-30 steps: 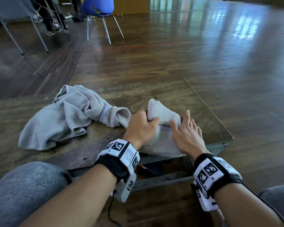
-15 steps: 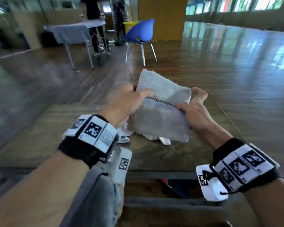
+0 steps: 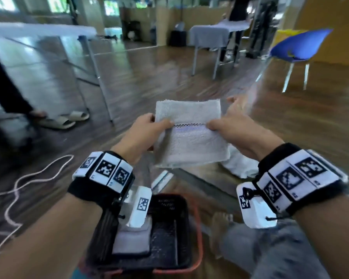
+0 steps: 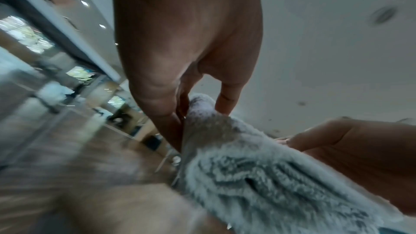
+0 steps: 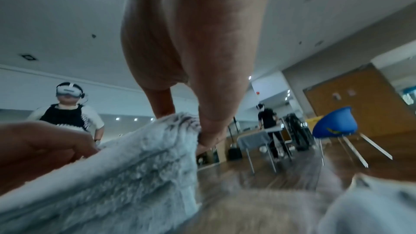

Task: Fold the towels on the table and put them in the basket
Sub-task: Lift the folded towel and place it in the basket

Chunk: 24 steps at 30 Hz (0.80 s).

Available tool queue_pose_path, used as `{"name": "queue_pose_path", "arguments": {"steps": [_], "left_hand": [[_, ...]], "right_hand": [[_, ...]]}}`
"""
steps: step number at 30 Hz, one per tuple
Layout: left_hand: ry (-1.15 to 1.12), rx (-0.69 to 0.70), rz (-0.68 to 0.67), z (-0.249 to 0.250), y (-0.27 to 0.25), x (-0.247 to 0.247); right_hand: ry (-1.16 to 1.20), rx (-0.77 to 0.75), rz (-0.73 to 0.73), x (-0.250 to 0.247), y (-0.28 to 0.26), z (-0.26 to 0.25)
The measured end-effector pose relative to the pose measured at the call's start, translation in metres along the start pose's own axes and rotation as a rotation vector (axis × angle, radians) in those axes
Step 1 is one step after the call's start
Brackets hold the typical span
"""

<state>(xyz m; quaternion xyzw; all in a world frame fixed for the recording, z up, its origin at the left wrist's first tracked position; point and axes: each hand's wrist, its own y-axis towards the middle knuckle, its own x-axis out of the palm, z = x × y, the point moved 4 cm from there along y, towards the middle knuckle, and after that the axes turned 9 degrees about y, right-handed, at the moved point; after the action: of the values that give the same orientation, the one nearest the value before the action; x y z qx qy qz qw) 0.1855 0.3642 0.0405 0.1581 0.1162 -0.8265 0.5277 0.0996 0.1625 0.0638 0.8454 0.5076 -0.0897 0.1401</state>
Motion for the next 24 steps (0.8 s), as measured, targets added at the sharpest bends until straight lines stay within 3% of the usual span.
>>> {"name": "queue_pose_path", "arguments": {"steps": [3,6,8,10,15,24], "left_hand": [[0.026,-0.123,-0.037,-0.08,-0.003,-0.03],[0.023,-0.284,-0.022,-0.164,-0.007,-0.041],[0.098,-0.369,0.022,-0.219,-0.012,-0.04],[0.175,-0.416,-0.041,-0.269,-0.014,-0.026],[0.197,-0.568,-0.271,-0.364,-0.011,0.035],[0.363,-0.666,-0.465,-0.446,0.028,0.121]], "right_hand": [[-0.069,0.106,-0.093,0.078,-0.002,0.043],[0.007,0.268,-0.264,0.145,-0.016,0.106],[0.007,0.364,-0.361,0.178,-0.029,0.149],[-0.032,0.437,-0.416,0.201,-0.039,0.191],[-0.214,0.668,-0.515,0.225,-0.057,0.283],[-0.311,0.858,-0.529,0.224,-0.059,0.36]]}}
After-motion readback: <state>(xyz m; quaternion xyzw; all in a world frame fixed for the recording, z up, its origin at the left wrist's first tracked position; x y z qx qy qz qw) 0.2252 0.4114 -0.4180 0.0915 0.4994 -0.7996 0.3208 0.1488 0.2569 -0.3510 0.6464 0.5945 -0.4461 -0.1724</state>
